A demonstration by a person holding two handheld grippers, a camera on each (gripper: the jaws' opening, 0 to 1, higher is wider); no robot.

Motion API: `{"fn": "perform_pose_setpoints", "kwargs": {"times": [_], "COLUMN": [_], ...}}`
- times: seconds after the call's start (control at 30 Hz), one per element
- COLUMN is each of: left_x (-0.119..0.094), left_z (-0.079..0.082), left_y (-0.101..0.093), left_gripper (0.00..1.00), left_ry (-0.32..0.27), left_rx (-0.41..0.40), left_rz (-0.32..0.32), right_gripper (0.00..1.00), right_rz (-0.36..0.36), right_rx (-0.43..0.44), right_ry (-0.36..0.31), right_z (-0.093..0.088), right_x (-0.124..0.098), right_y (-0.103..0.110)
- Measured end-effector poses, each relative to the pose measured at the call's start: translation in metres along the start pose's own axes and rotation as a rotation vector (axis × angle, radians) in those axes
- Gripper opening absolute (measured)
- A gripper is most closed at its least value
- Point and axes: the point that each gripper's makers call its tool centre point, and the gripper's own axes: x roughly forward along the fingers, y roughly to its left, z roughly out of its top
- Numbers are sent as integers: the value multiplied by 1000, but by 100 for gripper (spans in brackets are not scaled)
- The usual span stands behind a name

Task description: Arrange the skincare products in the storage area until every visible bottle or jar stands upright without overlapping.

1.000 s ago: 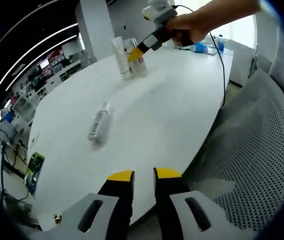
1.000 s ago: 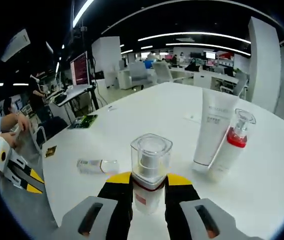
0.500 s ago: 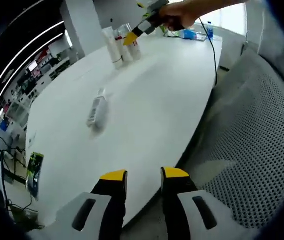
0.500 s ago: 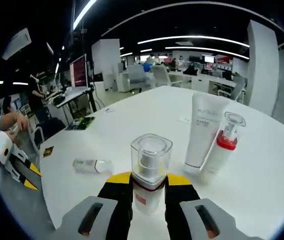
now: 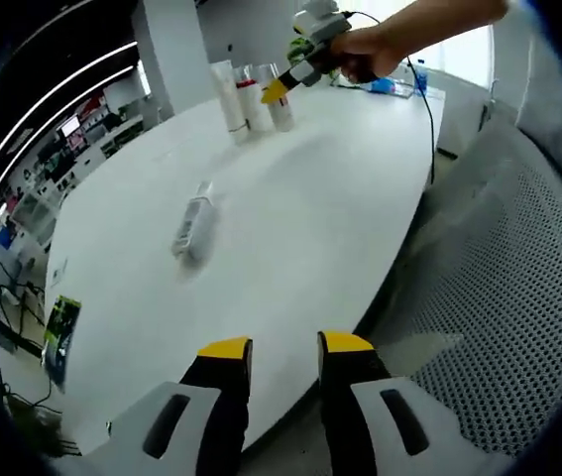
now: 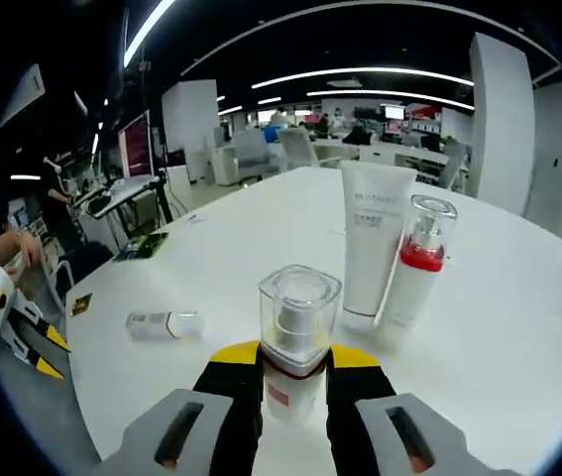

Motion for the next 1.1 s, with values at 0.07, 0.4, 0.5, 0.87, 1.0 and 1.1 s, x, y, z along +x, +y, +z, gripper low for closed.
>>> {"fn": "perform_pose_setpoints", "kwargs": {"times": [0.07, 0.4, 0.5, 0.87, 1.0, 1.1], "left_x": [0, -1, 1, 1, 1, 1], "left_z": [0, 4, 1, -2, -2, -3], "left_y": [0, 0, -3, -2, -2, -3], "left_gripper": [22, 24, 22, 19, 18, 17], "left_ry": [-1, -28, -9, 2, 2, 11], "left_rx": [6, -26, -7, -15, -16, -17], "left_rz": [3, 5, -10, -6, -9, -12], "right_gripper": [16, 16, 16, 16, 16, 16], "right_rz": [13, 10, 16, 13, 14, 13], "right_rx": [5, -7, -9, -30, -42, -58], "right_ry": [-19, -84, -90, -138, -120, -105], "right_z": [4, 7, 3, 14, 6, 1], "right_x": [3, 22, 26, 48, 56, 59], "right_y": [1, -6, -8, -21, -23, -23]}}
